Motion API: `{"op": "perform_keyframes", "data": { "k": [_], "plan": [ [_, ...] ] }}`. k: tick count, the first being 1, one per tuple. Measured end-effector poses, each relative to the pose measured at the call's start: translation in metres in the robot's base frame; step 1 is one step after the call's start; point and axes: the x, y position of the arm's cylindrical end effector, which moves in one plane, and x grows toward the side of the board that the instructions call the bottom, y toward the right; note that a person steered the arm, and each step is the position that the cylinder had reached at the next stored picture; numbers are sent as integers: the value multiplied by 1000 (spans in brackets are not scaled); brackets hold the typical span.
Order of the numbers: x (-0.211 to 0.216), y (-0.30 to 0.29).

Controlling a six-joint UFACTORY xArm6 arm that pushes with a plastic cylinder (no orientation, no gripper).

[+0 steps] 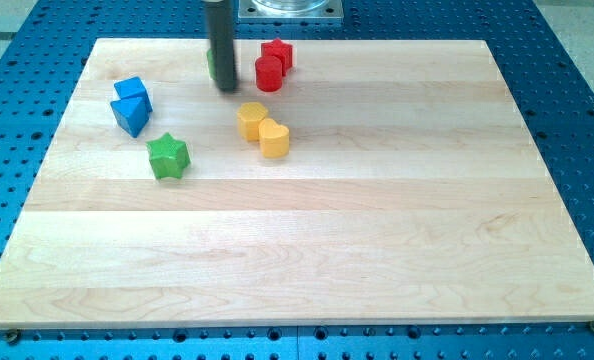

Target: Place your arm at the bottom right of the green star

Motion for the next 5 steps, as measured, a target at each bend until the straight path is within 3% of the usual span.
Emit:
{"op": "perform_keyframes", "data": {
  "k": [1,2,3,4,5],
  "plan": [
    [55,-9],
    [85,50],
    [119,63],
    [181,50],
    [173,-16]
  ]
}}
